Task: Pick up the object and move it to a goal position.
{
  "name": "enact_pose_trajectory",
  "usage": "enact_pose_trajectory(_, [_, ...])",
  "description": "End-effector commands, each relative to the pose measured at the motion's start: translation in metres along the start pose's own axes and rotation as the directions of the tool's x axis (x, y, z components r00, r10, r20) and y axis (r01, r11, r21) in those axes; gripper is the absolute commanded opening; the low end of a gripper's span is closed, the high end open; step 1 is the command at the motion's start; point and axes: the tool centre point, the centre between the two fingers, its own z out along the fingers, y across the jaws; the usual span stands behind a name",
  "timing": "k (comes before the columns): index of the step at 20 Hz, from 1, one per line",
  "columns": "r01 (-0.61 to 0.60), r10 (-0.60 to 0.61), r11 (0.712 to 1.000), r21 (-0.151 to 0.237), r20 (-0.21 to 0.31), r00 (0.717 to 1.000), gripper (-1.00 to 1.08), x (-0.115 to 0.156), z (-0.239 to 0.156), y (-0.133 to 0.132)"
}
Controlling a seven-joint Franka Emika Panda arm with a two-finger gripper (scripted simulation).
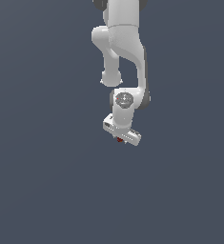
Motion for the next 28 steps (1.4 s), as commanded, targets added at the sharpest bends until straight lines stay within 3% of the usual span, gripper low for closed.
enact_pose_trajectory(1, [0.000,0.000,1.000,0.001,-0.001,1.000,-1.00,0.000,0.001,0.000])
enact_pose_trajectory(16, [0.000,0.000,1.000,0.001,-0.001,1.000,-1.00,0.008,-0.007,0.011])
enact_pose_trajectory(22, [0.000,0.000,1.000,0.001,-0.001,1.000,-1.00,0.032,-0.028,0.046])
enact_pose_trajectory(28, [0.000,0.000,1.000,0.001,-0.001,1.000,-1.00,0.069,-0.062,0.102])
